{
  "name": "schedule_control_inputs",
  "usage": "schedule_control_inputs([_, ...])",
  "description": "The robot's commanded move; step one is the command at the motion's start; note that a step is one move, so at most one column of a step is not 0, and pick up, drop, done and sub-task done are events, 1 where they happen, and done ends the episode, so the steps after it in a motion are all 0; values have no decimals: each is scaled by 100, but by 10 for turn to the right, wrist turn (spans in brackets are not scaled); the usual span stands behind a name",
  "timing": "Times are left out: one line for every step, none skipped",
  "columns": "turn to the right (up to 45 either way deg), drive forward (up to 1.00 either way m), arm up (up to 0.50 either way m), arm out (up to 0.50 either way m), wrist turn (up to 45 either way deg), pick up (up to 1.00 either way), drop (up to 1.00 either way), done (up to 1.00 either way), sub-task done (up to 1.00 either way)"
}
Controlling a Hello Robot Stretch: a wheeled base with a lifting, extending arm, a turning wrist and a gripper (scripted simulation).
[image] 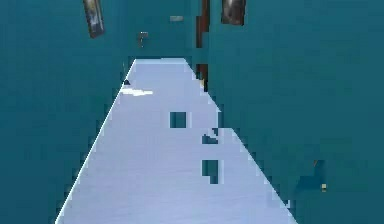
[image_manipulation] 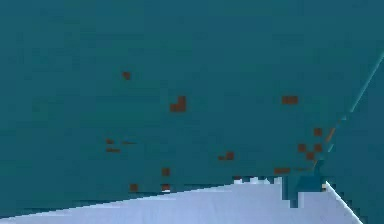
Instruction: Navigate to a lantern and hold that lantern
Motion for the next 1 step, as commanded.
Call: schedule_control_inputs([-450,0,0,0,0,0,0,0,0])
